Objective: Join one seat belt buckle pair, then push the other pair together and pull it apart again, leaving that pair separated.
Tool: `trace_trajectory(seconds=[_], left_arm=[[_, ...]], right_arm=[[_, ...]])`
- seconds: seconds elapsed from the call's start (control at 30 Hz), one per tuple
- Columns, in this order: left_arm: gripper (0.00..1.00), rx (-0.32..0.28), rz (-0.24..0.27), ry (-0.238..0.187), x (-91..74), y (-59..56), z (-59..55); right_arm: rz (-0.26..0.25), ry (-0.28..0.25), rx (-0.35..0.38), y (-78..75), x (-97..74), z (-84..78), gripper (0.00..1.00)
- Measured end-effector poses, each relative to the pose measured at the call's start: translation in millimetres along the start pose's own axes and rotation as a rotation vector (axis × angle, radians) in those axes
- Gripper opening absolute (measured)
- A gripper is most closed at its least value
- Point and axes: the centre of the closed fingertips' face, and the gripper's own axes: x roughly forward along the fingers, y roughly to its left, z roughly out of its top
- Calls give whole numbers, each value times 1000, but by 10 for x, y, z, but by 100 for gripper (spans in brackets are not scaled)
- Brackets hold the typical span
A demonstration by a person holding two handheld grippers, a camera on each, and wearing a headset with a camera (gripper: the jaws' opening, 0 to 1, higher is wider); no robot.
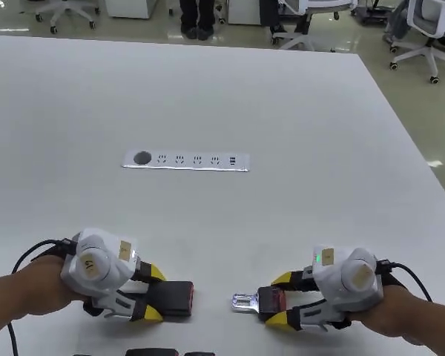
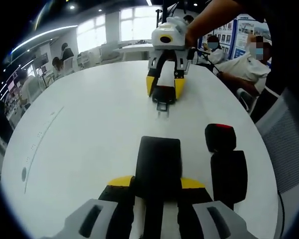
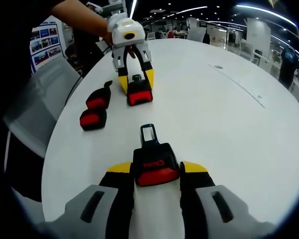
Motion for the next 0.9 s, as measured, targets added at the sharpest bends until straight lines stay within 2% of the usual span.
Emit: trace_trajectory(seconds=[0.4, 0.6, 0.9], left_arm=[[34, -8, -2, 10, 20, 13, -16], [34, -14, -1, 13, 19, -1, 15], [34, -22, 4, 12, 22, 17, -8]], right_arm=[[6, -9, -15, 11, 120, 86, 34], [6, -21, -24, 44, 244, 206, 34], [11, -33, -31, 83, 352, 343, 33]])
